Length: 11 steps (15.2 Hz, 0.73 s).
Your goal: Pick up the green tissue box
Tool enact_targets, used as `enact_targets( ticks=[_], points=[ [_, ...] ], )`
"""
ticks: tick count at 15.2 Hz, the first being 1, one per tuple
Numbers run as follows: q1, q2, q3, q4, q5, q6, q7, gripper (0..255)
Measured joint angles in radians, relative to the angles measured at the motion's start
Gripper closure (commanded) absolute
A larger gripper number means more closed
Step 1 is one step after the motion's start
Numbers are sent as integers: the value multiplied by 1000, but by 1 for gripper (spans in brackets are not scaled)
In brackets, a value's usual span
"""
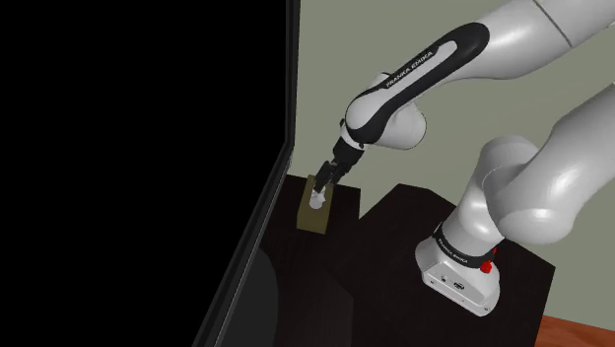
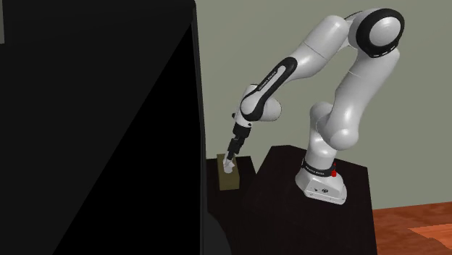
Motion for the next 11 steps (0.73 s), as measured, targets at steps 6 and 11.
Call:
enact_targets(
  ticks=[6,11],
  points=[
    [125,152,-71,47,282,82,-249,0],
    [158,209,-82,72,413,88,-364,255]
  ],
)
